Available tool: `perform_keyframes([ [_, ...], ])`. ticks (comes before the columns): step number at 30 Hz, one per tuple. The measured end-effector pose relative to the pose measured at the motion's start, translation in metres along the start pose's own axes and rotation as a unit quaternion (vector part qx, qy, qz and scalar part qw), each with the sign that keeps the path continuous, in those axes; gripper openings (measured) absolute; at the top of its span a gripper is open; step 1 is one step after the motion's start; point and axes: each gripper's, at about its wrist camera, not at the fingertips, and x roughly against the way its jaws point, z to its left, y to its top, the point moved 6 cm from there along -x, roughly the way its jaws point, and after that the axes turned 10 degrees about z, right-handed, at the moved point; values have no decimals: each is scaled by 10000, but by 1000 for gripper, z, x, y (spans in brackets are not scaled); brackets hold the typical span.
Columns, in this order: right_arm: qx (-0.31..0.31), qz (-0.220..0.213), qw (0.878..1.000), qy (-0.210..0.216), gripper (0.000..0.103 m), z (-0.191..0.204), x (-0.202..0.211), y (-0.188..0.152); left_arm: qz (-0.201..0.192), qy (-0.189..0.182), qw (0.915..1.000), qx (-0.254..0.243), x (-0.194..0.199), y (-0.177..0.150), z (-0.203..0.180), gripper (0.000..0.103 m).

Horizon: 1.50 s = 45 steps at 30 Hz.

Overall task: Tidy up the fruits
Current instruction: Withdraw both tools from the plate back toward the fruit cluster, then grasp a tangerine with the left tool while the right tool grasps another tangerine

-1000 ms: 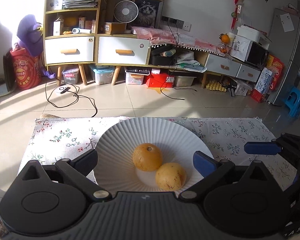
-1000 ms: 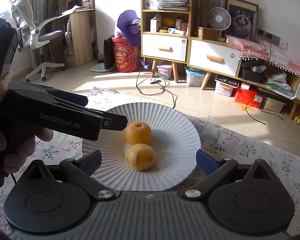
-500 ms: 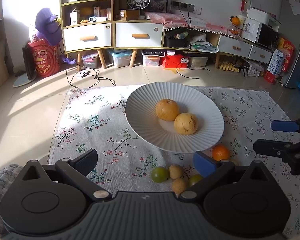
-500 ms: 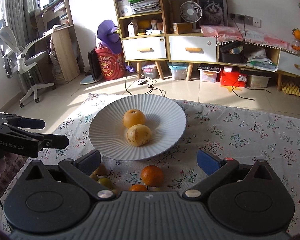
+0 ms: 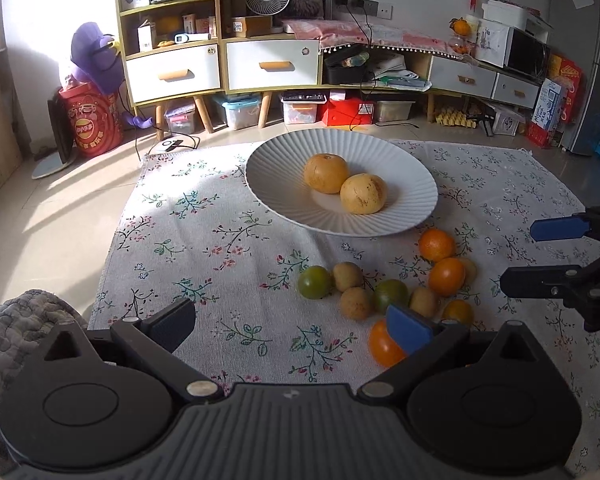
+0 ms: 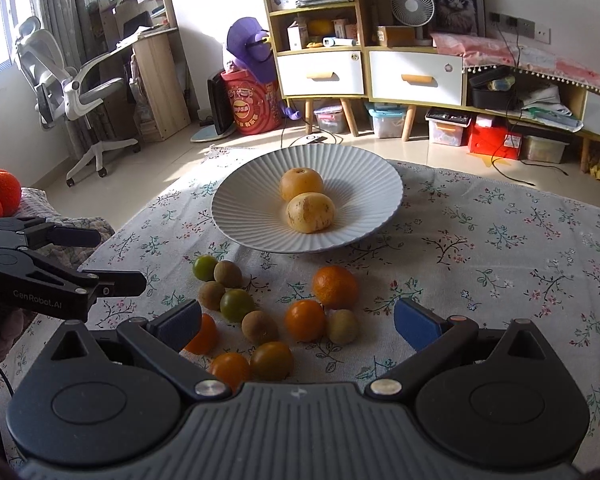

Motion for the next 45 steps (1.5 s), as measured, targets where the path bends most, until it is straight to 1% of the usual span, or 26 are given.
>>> perform_keyframes([
  [3, -39, 100, 9999, -74, 102, -4, -5, -3, 61, -26, 9999, -91, 1, -9, -6, 92],
  [6, -123, 164, 9997, -101, 100, -8, -10, 0, 308, -130, 9993, -170, -2, -18, -13, 92],
  [8, -168, 270, 9995, -74, 96, -8, -15, -2, 419, -237, 9985, -243, -4, -24, -18, 92],
  [11, -285, 488, 9983, 108, 90, -9, -23, -2, 589, -393, 9968, -369, -8, -31, -26, 89],
  [15, -392, 684, 9967, 175, 81, -13, -31, -3, 905, -785, 9916, -487, -15, -39, -42, 71],
  [17, -493, 773, 9956, 197, 76, -17, -34, -2, 1059, -891, 9889, -539, -18, -43, -47, 67],
  [18, -550, 835, 9948, 208, 74, -19, -36, -2, 1140, -962, 9873, -541, -19, -45, -48, 62],
  [19, -642, 928, 9933, 234, 69, -22, -39, -1, 1210, -1052, 9857, -519, -20, -46, -48, 56],
  [20, -740, 984, 9920, 285, 65, -24, -42, 0, 1257, -1128, 9845, -481, -21, -47, -48, 53],
  [22, -956, 1043, 9891, 406, 62, -28, -44, 2, 1325, -1234, 9825, -428, -21, -47, -50, 47],
  [28, -1427, 1002, 9827, 623, 57, -32, -47, 9, 1491, -1285, 9796, -409, -25, -48, -53, 35],
  [31, -1576, 980, 9808, 598, 56, -34, -49, 12, 1552, -1264, 9789, -413, -27, -47, -55, 33],
  [35, -1684, 995, 9792, 533, 49, -36, -53, 15, 1648, -1258, 9774, -399, -30, -45, -56, 29],
  [39, -1715, 1040, 9785, 487, 45, -35, -56, 14, 1673, -1220, 9774, -417, -31, -45, -56, 25],
  [43, -1749, 1058, 9779, 451, 41, -35, -59, 15, 1690, -1216, 9771, -434, -30, -45, -57, 24],
  [45, -1739, 1078, 9780, 406, 37, -35, -62, 14, 1705, -1203, 9769, -457, -30, -45, -57, 24],
])
